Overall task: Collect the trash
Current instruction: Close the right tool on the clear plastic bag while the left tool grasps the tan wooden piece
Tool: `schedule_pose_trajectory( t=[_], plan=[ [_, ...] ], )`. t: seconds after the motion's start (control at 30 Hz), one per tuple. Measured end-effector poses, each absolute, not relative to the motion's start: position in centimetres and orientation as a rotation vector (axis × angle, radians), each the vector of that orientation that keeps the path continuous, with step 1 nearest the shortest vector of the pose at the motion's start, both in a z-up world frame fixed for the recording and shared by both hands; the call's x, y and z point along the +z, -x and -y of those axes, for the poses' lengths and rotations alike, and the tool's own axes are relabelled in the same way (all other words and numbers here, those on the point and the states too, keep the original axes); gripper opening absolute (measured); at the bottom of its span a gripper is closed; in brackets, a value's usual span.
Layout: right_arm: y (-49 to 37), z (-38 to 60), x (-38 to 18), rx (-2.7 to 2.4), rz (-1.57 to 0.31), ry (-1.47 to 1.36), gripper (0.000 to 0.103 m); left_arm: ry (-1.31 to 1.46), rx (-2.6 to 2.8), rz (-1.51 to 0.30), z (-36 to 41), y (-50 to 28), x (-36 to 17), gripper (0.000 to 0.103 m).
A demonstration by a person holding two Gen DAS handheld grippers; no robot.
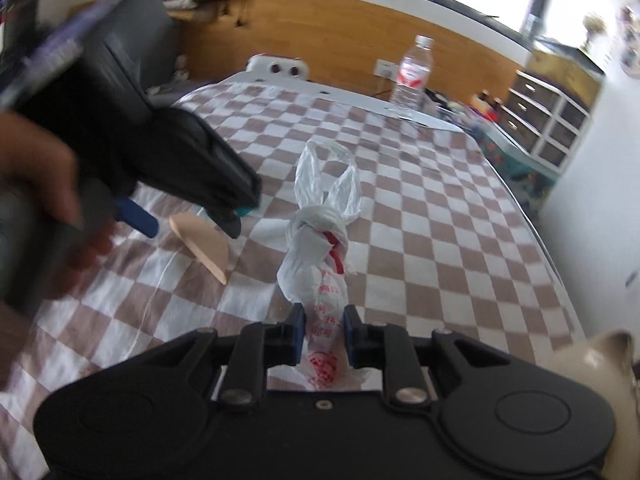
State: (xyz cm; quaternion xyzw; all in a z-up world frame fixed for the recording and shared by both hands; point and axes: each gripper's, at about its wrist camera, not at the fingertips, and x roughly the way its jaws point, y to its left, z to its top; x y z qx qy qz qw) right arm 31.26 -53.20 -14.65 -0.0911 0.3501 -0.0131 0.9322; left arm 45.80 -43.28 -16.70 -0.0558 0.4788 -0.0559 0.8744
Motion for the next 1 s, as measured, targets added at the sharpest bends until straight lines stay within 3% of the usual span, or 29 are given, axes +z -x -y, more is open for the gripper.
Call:
schedule_pose_trajectory(
  t=[0.33, 0.47, 0.63, 0.73, 1.0],
  plan=[
    [-29.7, 54.1, -14.1, -0.069, -0.705, 0.104, 0.021, -0.064, -0.144, -0.955, 40.9, -43.0, -17.6, 0.076],
    [-29.1, 54.3, -14.1, -0.07, -0.717, 0.071, 0.021, -0.058, -0.185, -0.948, 39.2, -42.1, -17.6, 0.057],
    [-29.4, 53.6, -14.5, -0.057, -0.74, 0.059, 0.021, -0.055, -0.223, -0.949, 40.2, -42.9, -17.3, 0.047],
    [-29.4, 53.0, -14.6, -0.056, -0.743, 0.049, 0.021, -0.069, -0.238, -0.959, 41.1, -44.0, -17.5, 0.027],
    [-29.6, 52.2, -13.9, -0.071, -0.741, 0.009, 0.02, -0.056, -0.285, -0.967, 39.2, -42.5, -16.4, 0.027]
  ],
)
